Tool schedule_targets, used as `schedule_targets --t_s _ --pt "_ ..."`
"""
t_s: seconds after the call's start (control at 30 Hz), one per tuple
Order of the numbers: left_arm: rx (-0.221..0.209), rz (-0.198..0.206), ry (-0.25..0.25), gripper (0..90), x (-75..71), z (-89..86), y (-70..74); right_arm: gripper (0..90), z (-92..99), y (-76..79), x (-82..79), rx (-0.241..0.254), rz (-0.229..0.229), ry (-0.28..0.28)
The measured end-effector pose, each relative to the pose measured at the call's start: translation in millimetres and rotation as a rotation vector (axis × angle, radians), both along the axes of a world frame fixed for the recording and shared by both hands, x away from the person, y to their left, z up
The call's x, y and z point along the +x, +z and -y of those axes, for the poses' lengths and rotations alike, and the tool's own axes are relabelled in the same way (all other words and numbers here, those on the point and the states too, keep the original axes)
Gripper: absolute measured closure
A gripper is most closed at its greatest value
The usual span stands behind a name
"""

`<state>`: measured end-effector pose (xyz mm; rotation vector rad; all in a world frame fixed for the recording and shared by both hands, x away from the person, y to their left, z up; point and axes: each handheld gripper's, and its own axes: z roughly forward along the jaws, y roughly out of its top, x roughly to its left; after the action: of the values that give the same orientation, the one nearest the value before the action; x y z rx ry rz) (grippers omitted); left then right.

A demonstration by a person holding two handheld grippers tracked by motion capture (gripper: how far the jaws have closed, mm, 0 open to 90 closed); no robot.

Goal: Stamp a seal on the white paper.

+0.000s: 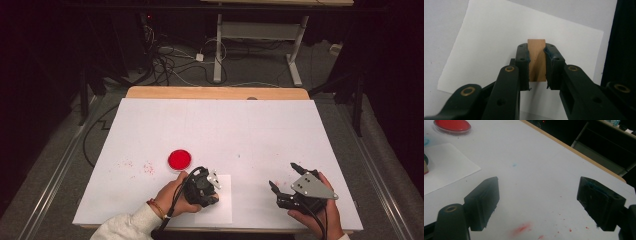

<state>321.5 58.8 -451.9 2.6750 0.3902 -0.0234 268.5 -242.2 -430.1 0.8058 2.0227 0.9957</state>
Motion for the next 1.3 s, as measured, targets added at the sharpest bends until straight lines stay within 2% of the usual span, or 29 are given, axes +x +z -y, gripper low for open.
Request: schedule_targets --t_s 0.2,0.5,0.63,0.77,0.8,0.83,0.9,0.93,1.0,1.1,1.3 --pt "-0.020 -0.013 0.002 73.9 1.5 -2.5 -1.4 18.3 0.2 -0.3 0.1 -0.004 0.001 0.001" --pt "-0.020 0.009 0.002 73.9 -1.3 -2.6 -2.2 18.3 -0.7 -0.9 -0.2 -0.007 -0.002 0.003" --pt "-0.011 0.017 0.000 73.9 -2.1 -1.6 -1.4 18.3 -0.2 -0.7 -0.2 -0.006 -0.003 -0.001" --pt "0.024 0.043 -0.013 73.9 -3.9 2.3 1.8 18.3 0.8 -0.1 -0.4 -0.005 0.000 0.001" --pt "0.027 0.056 0.001 73.8 -4.1 2.8 2.8 18.3 1.1 -0.1 -0.3 -0.001 0.000 0.000" --pt "0.007 0.058 0.016 73.8 -2.1 1.0 5.9 18.3 1.4 -0.2 -0.1 0.000 -0.001 0.001" --pt "-0.036 0.045 0.013 73.8 0.0 -2.5 12.2 18.3 1.7 -0.4 0.0 -0.002 -0.003 0.002" --pt "-0.046 0.062 0.021 73.8 0.0 -3.9 16.1 18.4 1.8 -0.3 -0.2 -0.001 -0.001 0.001" --pt "-0.077 0.055 0.020 73.8 0.7 -6.4 21.4 18.3 2.1 -0.3 -0.5 0.000 -0.002 0.001" --pt "-0.083 0.078 0.020 73.8 0.1 -8.4 25.5 18.3 2.3 -0.1 -0.9 0.000 -0.002 -0.003" --pt "-0.122 0.104 0.057 73.8 3.2 -20.5 33.3 18.3 2.1 0.4 -1.5 -0.001 0.001 0.002"
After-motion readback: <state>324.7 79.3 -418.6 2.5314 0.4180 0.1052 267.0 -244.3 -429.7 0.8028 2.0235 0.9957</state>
